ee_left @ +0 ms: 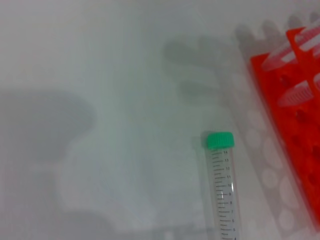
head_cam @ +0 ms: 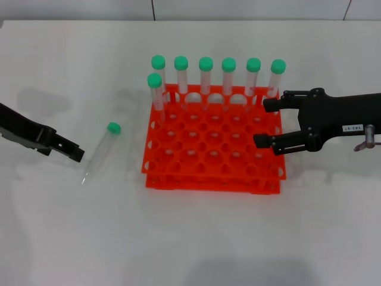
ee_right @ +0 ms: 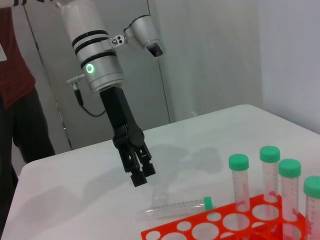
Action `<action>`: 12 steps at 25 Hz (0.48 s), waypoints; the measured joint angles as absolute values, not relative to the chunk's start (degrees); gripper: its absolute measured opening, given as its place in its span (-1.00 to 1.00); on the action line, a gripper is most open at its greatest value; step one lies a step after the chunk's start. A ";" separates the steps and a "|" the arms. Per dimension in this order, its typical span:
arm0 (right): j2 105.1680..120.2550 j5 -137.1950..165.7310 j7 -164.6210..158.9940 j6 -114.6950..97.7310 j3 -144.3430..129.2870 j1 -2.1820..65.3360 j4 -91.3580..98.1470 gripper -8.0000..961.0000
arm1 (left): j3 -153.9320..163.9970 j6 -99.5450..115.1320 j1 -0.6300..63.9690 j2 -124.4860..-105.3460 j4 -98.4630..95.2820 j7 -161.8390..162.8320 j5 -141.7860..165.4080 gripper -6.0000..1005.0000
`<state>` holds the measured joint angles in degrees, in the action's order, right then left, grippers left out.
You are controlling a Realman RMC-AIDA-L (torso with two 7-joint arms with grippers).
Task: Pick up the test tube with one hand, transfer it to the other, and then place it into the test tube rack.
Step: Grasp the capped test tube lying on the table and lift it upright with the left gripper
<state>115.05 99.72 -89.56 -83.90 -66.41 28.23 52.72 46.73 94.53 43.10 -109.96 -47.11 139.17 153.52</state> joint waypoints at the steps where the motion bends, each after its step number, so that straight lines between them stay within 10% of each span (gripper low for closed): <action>1: 115.05 99.75 -89.56 -83.87 -66.46 28.26 52.72 0.78 | 47.16 93.98 43.41 -110.17 -46.56 139.67 153.58 0.74; 12: 115.10 99.73 -89.55 -83.84 -66.62 28.47 52.33 0.78 | 48.86 89.76 43.60 -111.42 -43.58 139.73 153.64 0.74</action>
